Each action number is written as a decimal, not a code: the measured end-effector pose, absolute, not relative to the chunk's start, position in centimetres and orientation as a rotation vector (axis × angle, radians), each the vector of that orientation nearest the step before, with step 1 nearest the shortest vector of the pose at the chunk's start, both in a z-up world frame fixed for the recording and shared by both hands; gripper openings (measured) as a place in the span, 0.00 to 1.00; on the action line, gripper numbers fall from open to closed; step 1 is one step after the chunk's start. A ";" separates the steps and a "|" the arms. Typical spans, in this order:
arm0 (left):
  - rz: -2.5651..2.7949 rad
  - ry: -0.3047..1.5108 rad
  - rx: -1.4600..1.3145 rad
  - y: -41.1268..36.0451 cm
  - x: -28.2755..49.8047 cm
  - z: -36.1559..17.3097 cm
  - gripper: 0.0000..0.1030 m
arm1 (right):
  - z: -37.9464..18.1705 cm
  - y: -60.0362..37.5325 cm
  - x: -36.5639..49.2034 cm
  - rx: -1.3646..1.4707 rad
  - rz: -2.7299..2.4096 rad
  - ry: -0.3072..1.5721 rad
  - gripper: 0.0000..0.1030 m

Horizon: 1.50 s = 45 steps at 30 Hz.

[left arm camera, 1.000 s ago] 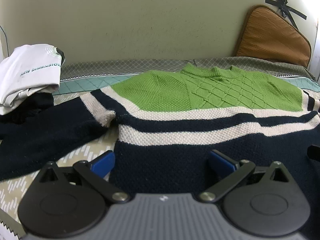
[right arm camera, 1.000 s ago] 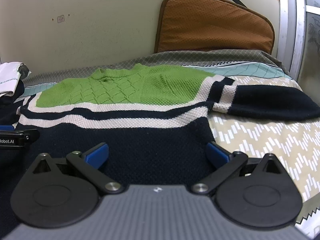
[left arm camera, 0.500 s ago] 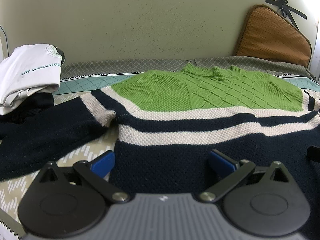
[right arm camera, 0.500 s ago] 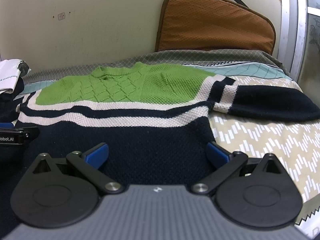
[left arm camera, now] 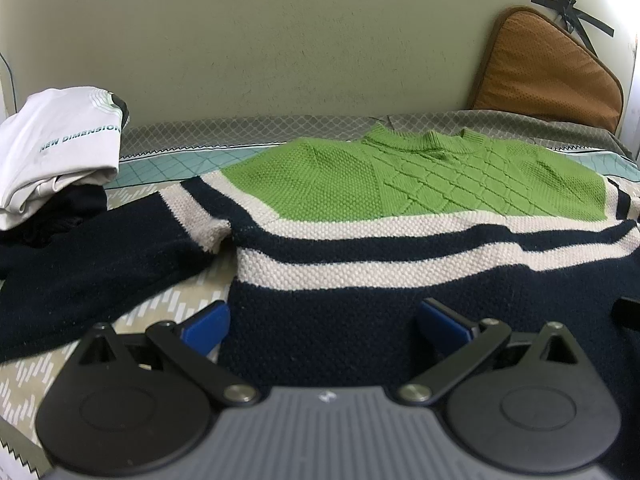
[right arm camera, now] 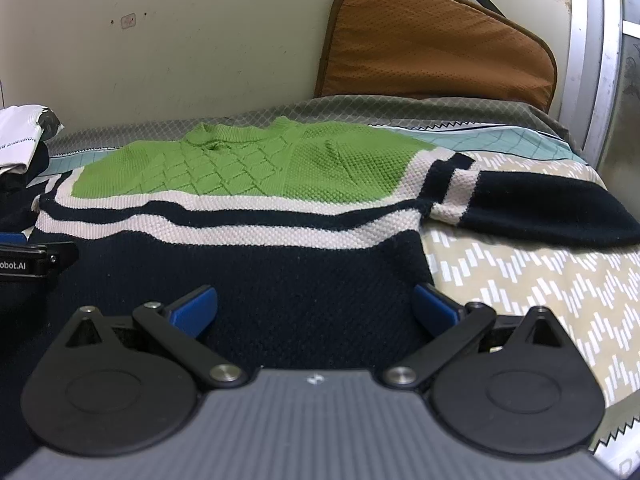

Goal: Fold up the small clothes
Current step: 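Release the sweater and hold both tools open above it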

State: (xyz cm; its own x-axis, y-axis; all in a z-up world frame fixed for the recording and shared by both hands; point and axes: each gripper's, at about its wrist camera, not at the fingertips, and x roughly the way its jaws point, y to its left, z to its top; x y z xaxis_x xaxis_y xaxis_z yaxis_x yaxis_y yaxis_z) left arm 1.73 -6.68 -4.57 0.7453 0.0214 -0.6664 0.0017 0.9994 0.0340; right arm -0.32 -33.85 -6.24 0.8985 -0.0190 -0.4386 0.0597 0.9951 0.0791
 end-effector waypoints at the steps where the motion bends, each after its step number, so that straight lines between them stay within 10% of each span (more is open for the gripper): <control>1: 0.011 0.730 0.033 -6.7 1.7 -4.6 1.00 | -6.3 -33.9 -0.3 0.091 -0.041 0.453 1.00; 45: -0.052 0.602 0.023 -6.4 -0.3 -3.6 1.00 | -6.3 -33.9 -0.3 0.087 -0.039 0.454 1.00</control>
State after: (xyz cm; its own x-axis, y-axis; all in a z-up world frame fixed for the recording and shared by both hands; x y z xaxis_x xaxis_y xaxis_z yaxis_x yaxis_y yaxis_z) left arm -0.27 -6.45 -3.58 0.8231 -0.0420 -0.5663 0.0553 0.9984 0.0063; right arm -0.28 -33.89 -6.32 0.8980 -0.0184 -0.4396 0.0573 0.9955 0.0752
